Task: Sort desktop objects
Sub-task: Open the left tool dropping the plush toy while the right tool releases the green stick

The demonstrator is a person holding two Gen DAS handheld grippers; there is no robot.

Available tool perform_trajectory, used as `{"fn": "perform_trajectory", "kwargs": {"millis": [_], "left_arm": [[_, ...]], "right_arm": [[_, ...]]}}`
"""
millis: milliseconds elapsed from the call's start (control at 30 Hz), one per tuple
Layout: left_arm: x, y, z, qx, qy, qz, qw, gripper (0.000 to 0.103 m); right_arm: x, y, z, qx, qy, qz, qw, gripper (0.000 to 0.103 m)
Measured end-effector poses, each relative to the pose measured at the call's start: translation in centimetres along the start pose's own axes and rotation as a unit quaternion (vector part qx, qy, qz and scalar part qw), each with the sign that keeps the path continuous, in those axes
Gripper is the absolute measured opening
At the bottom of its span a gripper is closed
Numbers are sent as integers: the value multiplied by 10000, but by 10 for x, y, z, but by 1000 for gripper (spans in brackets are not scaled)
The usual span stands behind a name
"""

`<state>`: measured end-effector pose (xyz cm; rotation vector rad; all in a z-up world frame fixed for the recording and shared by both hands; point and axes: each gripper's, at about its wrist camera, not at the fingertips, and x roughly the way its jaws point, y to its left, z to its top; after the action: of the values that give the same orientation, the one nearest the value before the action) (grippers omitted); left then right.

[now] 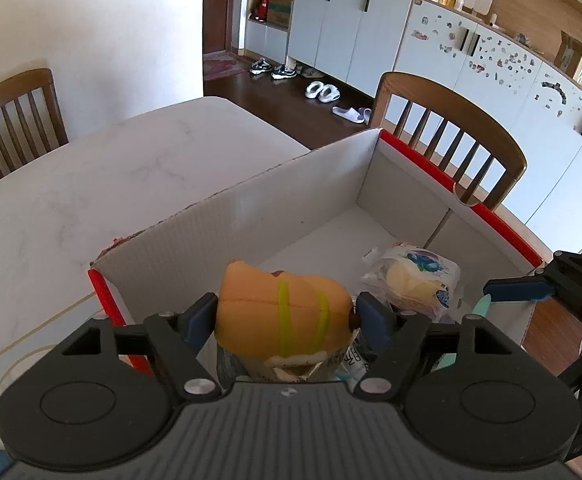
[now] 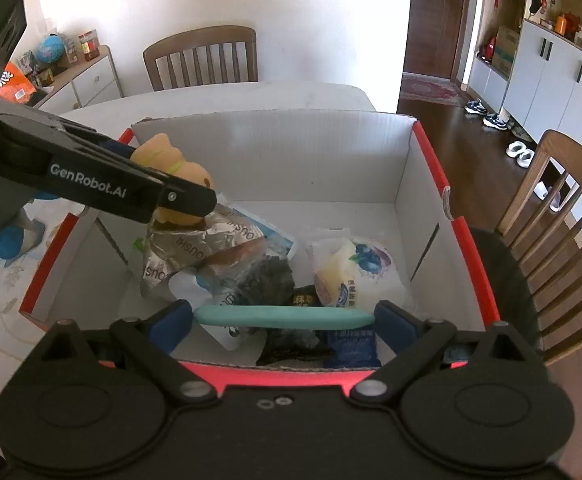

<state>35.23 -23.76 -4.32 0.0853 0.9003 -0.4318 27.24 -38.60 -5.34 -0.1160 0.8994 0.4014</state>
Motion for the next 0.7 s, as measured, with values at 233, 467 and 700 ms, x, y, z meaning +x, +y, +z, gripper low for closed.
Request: {"fn": "perform_trajectory", "kwargs": {"millis": [233, 467, 700], "left_arm": [[-9, -1, -3, 29, -56, 47, 10000, 82], [-25, 1, -5, -60, -240, 5, 9997, 84], [-48, -6, -7, -86, -447, -162, 9988, 84]], "right_arm": [[-11, 1, 2, -13, -180, 90, 9998, 101], [-19, 5, 4, -34, -303, 64, 9995, 101], [-37, 8, 1, -7, -477, 57, 9988, 101]]}}
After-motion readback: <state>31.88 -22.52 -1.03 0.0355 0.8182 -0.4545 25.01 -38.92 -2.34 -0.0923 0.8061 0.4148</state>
